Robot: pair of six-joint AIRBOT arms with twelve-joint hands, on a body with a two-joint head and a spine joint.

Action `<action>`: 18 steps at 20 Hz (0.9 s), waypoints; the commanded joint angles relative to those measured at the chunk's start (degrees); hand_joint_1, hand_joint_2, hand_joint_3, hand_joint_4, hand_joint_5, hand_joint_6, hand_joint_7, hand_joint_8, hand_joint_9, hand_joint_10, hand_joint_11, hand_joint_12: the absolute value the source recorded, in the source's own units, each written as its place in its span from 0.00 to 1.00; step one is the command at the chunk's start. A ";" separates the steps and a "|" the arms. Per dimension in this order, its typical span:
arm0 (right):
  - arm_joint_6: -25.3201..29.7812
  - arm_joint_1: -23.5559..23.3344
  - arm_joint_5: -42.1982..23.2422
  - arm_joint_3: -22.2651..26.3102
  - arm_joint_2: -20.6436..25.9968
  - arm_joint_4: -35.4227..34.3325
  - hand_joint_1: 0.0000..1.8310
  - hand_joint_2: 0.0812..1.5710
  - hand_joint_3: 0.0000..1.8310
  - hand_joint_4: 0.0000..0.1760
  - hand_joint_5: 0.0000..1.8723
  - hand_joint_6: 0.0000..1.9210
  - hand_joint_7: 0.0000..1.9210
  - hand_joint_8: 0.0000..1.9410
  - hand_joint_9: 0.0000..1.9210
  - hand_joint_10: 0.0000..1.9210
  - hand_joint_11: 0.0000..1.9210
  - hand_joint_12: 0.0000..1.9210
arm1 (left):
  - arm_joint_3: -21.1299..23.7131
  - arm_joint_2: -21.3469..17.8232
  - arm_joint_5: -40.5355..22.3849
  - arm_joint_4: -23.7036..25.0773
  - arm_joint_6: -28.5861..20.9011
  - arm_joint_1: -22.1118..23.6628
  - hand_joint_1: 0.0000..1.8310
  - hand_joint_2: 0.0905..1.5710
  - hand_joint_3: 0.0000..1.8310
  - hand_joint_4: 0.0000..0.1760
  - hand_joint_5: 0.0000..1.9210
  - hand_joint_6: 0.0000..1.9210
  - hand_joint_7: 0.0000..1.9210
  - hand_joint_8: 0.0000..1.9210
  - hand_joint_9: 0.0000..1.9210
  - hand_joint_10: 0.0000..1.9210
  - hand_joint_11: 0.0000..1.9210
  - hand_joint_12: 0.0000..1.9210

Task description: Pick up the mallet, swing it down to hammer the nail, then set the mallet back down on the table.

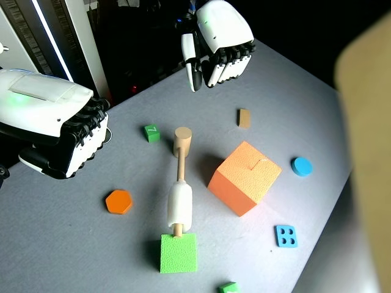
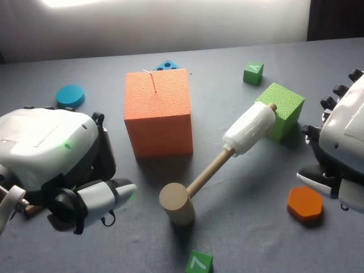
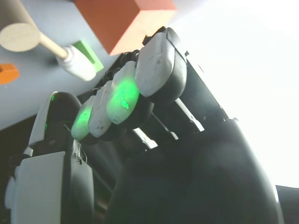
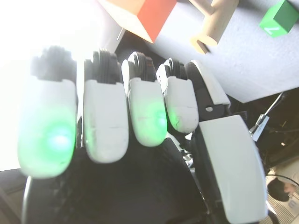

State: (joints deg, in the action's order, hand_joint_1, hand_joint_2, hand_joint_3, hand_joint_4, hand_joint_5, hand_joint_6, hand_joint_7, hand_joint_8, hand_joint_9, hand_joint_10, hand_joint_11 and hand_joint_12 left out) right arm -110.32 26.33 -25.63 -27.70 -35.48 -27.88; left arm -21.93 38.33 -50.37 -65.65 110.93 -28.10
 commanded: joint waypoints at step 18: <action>4.39 -1.77 -0.32 -3.45 -0.77 1.25 0.26 0.63 0.00 0.00 0.00 0.00 0.00 0.00 0.00 0.00 0.00 0.00 | -6.06 -0.59 12.57 22.93 -16.63 -2.96 0.00 0.79 0.00 0.00 0.00 0.00 0.00 0.00 0.00 0.00 0.00 0.00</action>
State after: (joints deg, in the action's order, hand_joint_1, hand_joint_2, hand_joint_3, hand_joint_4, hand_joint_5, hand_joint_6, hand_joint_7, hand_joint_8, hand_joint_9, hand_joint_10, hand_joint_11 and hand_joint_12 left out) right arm -106.26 25.34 -21.21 -31.55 -36.69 -27.79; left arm -28.38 38.30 -33.30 -43.83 93.30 -31.86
